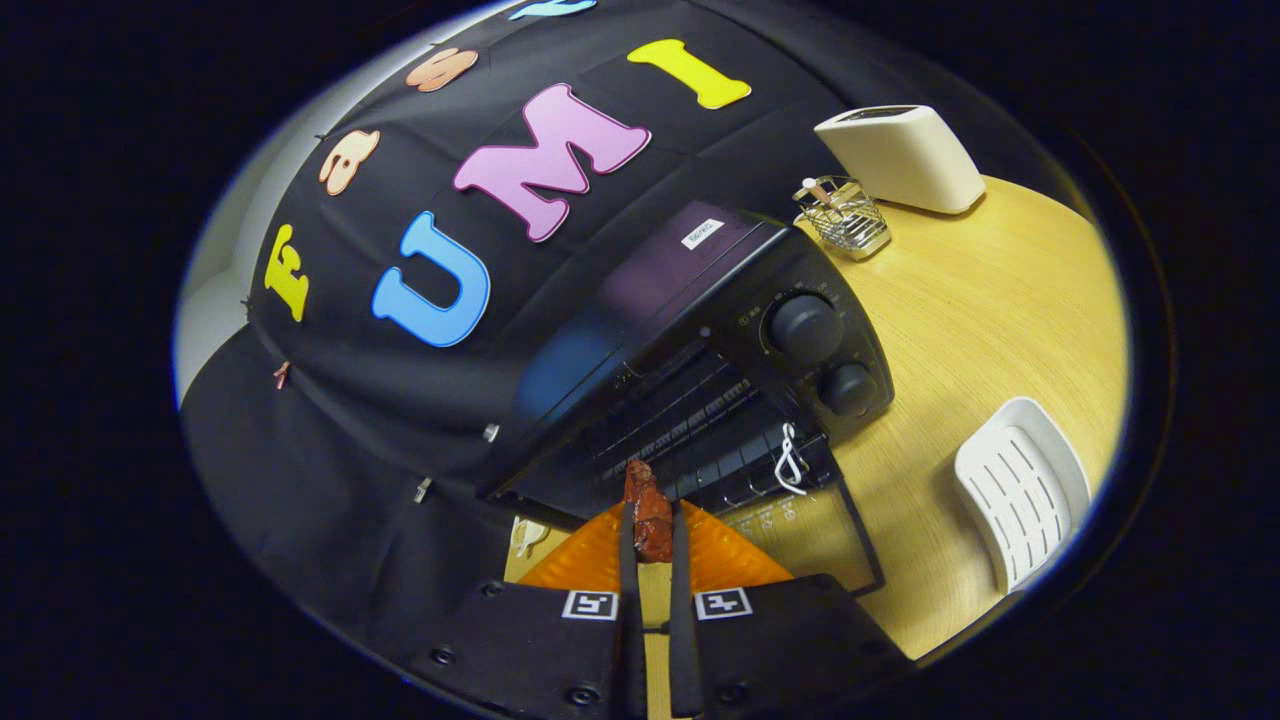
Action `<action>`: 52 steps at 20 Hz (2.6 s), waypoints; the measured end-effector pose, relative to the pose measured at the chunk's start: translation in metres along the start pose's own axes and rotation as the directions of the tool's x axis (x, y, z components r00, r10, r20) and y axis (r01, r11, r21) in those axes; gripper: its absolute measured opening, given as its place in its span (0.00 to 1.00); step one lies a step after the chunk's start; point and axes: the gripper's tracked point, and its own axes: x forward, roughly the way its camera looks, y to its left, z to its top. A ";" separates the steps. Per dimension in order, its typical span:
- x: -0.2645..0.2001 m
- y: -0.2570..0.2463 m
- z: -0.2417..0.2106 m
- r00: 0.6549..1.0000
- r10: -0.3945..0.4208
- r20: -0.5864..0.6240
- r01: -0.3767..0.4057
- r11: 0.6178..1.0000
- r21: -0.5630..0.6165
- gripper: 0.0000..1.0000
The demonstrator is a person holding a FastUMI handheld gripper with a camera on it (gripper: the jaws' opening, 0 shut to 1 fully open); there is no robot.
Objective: Open the toaster oven, put the food inside, and close the toaster oven door.
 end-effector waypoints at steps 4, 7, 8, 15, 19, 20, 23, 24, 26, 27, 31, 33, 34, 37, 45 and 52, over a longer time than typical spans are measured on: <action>0.034 0.008 -0.006 0.997 -0.014 0.081 0.009 0.998 0.057 0.13; 0.057 0.011 -0.007 0.994 -0.020 0.110 0.012 0.997 0.077 0.13; 0.062 0.010 -0.007 0.993 -0.024 0.119 0.015 0.997 0.076 0.13; 0.085 0.004 -0.003 0.983 -0.077 0.167 0.074 0.997 0.023 0.13; 0.085 0.004 -0.002 0.978 -0.098 0.185 0.111 0.992 -0.062 0.18; 0.084 0.002 -0.003 0.977 -0.105 0.186 0.126 0.986 -0.105 0.19; 0.081 -0.005 -0.003 0.971 -0.134 0.199 0.174 0.964 -0.200 0.32; 0.080 -0.006 -0.006 0.972 -0.138 0.192 0.179 0.960 -0.215 0.37; 0.078 -0.005 -0.010 0.976 -0.129 0.176 0.171 0.953 -0.252 0.59; 0.075 -0.005 -0.011 0.977 -0.125 0.175 0.172 0.942 -0.287 0.70; 0.063 -0.001 -0.016 0.978 -0.122 0.169 0.182 0.898 -0.401 0.99; 0.043 0.006 -0.023 0.982 -0.113 0.149 0.169 0.882 -0.441 0.98; 0.034 0.010 -0.025 0.984 -0.111 0.141 0.165 0.867 -0.470 0.98; 0.007 0.018 -0.017 0.980 -0.124 0.159 0.193 0.802 -0.565 0.98; -0.057 0.018 -0.067 0.983 -0.178 0.044 0.154 0.678 -0.719 0.98; -0.090 -0.014 -0.123 0.952 -0.290 -0.102 0.140 0.706 -0.694 1.00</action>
